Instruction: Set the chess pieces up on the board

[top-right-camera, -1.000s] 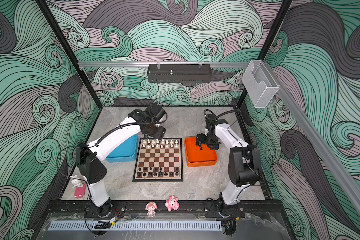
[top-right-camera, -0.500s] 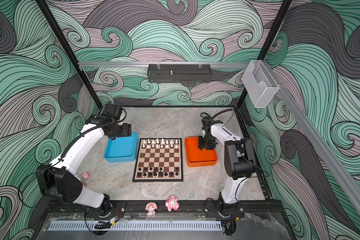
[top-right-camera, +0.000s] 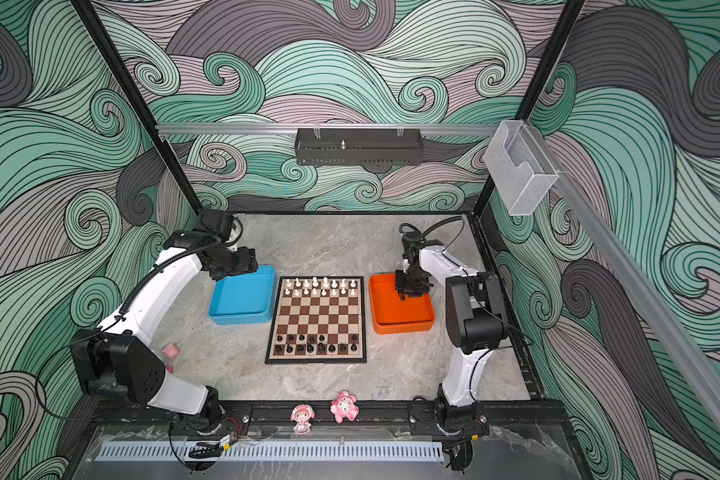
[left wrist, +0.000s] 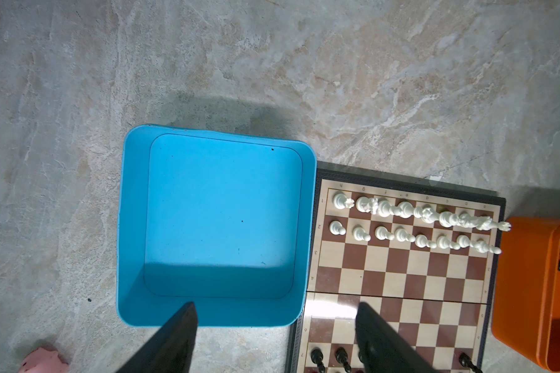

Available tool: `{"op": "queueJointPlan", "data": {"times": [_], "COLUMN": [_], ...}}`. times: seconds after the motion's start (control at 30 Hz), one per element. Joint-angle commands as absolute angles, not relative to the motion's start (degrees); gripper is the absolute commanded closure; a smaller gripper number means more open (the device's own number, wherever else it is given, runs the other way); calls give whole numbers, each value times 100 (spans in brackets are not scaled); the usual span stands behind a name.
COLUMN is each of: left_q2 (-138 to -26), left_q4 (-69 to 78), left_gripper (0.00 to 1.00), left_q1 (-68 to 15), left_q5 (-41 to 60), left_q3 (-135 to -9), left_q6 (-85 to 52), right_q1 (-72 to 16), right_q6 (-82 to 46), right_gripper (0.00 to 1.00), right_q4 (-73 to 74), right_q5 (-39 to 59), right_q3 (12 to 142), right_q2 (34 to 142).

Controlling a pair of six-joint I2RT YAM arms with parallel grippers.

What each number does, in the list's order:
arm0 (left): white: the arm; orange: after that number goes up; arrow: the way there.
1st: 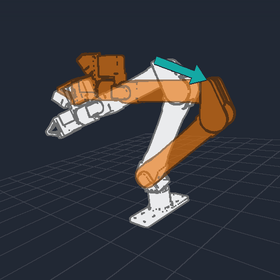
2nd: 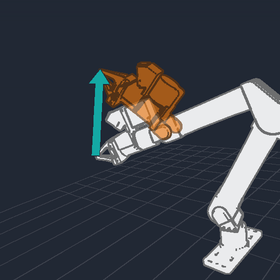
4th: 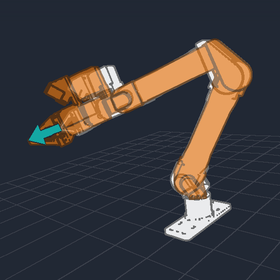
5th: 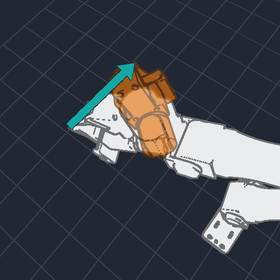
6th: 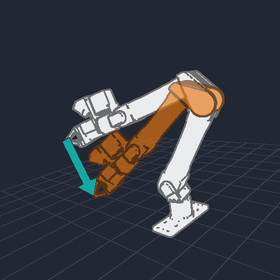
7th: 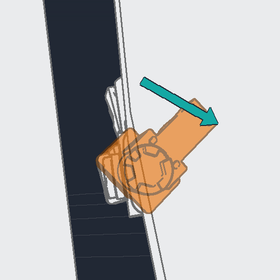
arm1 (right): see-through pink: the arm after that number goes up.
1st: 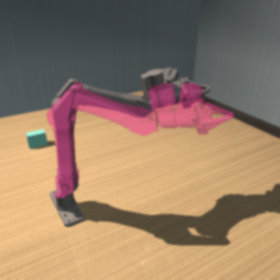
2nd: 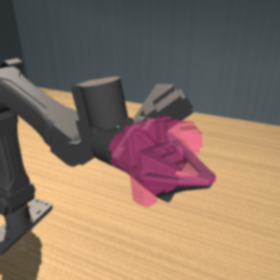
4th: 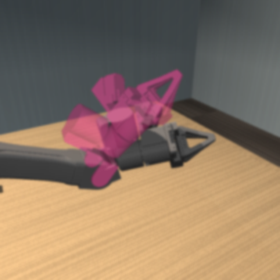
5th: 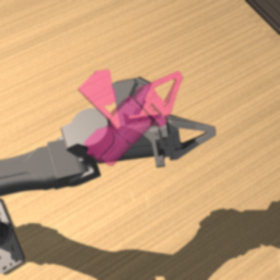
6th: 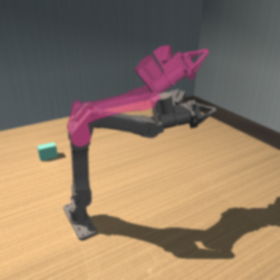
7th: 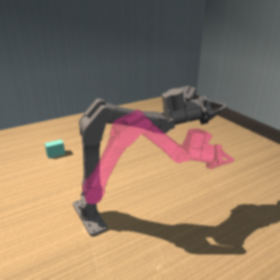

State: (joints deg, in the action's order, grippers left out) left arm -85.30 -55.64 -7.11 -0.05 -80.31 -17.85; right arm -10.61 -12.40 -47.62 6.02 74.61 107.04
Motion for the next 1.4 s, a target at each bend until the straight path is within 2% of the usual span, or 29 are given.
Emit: {"op": "queueJointPlan", "data": {"times": [0.0, 0.27, 0.73, 1.0, 1.37], "left_q2": [-8599, -8852, -9071, -9045, -9035], "left_q4": [-5571, -5795, -5918, -5913, -5888], "left_gripper": [21, 21, 21, 21, 21], "left_q1": [-642, -615, -589, -588, -589], "left_q5": [119, 254, 299, 307, 348], "left_q3": [-8108, -8308, -8473, -8430, -8402], "left_q6": [-1866, -1872, -1907, -1921, -1929], "right_q1": [-1059, -1055, -1050, -1055, -1071], "right_q6": [-1188, -1169, -1143, -1125, -1134], "right_gripper": [68, 70, 80, 86, 89], "right_q4": [-4750, -4699, -4680, -4690, -4800], "right_q5": [580, 554, 558, 588, 552], "right_q3": [7585, 7585, 7612, 7577, 7554], "right_q2": [10838, 10959, 11039, 10978, 10678]}}
